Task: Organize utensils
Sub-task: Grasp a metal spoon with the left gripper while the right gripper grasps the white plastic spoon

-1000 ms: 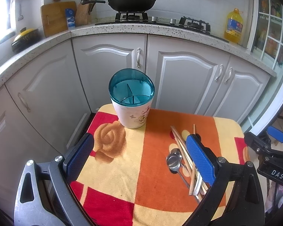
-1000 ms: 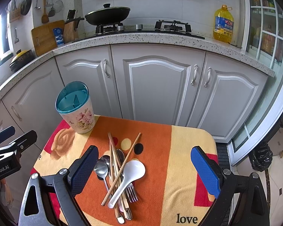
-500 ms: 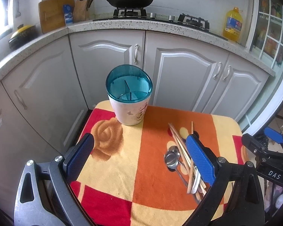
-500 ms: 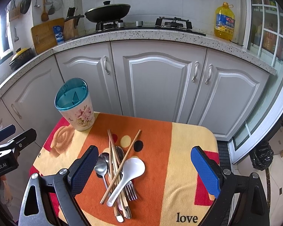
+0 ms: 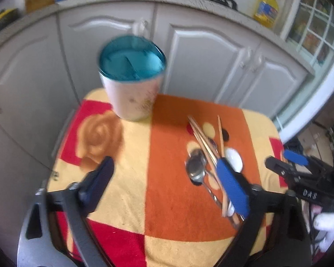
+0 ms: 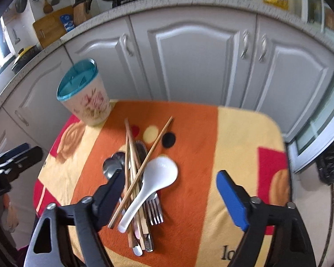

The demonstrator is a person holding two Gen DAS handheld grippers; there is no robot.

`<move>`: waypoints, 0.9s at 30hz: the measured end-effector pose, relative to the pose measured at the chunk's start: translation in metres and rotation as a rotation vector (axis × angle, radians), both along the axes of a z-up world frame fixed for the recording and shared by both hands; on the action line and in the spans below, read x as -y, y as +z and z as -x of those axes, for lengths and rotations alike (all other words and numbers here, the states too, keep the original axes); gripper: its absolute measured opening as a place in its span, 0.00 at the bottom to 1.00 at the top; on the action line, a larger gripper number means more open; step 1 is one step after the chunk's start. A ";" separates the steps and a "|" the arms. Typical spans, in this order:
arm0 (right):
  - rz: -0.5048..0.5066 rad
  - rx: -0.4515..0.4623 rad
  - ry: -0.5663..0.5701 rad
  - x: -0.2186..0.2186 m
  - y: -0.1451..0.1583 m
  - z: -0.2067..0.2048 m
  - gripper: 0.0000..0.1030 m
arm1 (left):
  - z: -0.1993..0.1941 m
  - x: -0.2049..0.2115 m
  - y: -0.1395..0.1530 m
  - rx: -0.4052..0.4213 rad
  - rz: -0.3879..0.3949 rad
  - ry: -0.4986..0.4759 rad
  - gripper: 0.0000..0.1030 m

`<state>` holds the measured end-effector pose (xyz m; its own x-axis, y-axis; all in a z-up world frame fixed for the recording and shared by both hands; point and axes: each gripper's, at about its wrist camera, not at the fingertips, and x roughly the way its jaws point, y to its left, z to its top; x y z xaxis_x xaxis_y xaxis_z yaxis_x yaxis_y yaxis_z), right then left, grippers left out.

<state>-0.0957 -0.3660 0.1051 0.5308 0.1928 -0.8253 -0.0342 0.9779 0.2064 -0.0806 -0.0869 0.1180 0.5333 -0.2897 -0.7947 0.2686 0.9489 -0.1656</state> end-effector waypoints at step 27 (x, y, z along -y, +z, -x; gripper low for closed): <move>-0.436 -0.229 0.174 0.020 -0.091 -0.043 0.39 | -0.069 0.045 -0.096 -0.266 0.033 -0.233 0.58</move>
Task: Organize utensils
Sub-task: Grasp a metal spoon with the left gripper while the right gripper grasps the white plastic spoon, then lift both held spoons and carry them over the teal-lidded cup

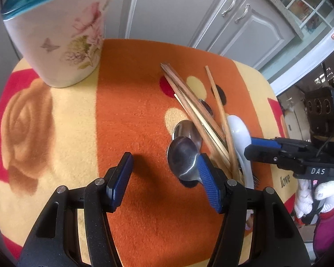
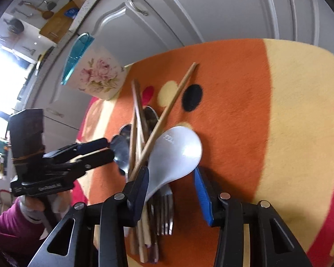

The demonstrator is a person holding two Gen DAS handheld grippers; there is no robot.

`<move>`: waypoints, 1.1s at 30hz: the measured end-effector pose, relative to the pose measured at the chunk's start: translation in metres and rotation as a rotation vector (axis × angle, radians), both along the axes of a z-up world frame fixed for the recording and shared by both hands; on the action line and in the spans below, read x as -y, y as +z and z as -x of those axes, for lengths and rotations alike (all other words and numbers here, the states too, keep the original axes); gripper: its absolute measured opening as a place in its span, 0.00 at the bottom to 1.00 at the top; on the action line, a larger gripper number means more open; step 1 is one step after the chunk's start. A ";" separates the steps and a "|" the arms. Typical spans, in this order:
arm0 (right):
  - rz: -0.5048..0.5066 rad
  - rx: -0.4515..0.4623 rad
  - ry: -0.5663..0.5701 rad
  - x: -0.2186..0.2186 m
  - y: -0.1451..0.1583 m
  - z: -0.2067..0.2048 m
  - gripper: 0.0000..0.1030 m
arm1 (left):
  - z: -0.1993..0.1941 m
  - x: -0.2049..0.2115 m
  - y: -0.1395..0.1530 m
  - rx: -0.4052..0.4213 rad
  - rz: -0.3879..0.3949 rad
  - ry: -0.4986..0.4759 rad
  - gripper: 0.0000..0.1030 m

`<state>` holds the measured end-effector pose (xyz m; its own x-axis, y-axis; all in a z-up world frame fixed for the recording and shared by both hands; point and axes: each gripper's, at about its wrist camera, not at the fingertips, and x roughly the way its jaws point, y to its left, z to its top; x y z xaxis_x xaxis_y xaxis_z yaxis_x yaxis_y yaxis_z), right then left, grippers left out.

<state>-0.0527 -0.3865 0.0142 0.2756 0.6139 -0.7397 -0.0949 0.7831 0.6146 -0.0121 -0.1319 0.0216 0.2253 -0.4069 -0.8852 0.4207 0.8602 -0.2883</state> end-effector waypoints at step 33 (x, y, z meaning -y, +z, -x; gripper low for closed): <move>0.004 0.128 -0.061 0.025 0.040 0.020 0.05 | 0.025 -0.025 0.056 0.060 0.073 0.028 0.01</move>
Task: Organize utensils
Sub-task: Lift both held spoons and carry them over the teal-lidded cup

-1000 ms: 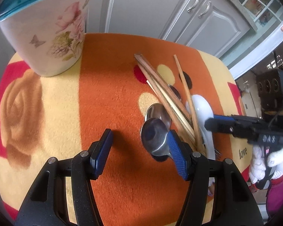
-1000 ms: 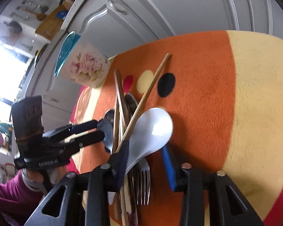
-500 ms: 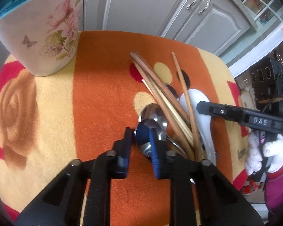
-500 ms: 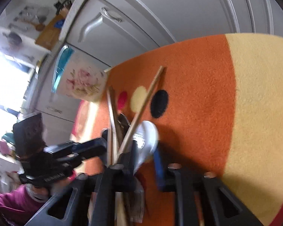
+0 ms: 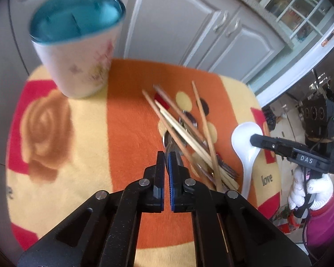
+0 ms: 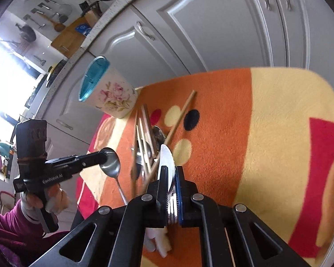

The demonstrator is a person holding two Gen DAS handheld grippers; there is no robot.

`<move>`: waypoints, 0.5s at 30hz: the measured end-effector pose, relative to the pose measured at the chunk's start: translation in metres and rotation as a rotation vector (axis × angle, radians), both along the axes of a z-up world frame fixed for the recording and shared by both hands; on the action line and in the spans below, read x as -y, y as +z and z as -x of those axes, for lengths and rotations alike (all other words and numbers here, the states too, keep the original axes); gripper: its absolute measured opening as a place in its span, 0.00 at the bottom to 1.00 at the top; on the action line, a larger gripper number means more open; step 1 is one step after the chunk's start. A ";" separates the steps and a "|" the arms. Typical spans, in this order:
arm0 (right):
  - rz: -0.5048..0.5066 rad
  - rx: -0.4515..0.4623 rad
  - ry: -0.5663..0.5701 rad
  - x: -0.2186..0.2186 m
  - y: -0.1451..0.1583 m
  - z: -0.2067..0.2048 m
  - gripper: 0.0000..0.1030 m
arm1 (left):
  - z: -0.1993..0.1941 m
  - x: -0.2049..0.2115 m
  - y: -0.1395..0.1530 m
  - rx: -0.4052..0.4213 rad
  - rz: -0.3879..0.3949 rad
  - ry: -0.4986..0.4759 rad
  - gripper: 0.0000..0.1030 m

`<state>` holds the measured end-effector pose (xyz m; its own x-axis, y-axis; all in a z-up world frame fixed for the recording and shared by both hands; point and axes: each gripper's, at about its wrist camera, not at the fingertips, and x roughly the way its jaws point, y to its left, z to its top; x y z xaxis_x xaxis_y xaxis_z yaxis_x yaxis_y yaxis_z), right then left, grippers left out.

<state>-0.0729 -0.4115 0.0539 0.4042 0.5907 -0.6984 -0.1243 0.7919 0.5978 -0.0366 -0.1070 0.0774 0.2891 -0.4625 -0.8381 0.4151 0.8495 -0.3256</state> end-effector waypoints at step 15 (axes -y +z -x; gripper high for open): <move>0.015 0.113 0.036 -0.025 0.049 0.002 0.04 | 0.004 -0.012 0.008 0.020 0.020 0.011 0.22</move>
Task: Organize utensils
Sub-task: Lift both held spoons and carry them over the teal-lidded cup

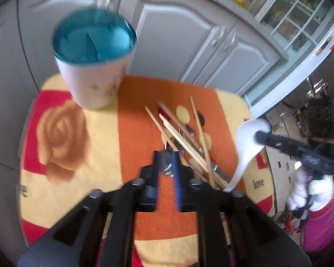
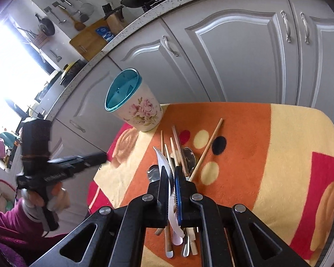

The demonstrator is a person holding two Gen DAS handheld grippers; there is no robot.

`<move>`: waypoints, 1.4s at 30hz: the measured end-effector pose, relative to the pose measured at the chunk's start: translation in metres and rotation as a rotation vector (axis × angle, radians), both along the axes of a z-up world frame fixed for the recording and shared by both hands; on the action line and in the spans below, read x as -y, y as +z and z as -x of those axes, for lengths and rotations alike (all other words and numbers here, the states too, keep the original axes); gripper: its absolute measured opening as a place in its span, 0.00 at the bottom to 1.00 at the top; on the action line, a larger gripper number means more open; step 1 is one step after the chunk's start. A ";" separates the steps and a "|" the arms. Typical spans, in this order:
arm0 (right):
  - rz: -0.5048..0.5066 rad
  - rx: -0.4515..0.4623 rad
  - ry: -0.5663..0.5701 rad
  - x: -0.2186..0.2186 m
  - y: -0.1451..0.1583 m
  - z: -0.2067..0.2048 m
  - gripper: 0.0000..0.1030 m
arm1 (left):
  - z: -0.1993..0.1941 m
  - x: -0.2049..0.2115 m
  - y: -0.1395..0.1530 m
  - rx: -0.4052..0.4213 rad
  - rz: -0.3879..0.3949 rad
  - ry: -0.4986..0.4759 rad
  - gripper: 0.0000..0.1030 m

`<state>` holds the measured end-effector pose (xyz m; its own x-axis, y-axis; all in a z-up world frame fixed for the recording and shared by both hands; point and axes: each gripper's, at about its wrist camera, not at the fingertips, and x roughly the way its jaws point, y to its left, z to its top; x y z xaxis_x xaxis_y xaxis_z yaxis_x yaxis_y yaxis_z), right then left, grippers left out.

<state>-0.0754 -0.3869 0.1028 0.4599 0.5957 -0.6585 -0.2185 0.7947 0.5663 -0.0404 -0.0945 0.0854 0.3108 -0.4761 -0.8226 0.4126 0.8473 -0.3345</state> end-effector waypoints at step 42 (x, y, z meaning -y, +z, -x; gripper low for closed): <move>-0.094 0.203 0.050 -0.078 0.096 -0.093 0.04 | -0.065 -0.115 0.155 0.314 0.046 0.329 0.00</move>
<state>0.0173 -0.3087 0.1989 0.5457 0.6756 -0.4958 -0.3733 0.7257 0.5780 0.0249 0.0210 0.2401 0.6826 -0.3438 -0.6448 0.2113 0.9376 -0.2762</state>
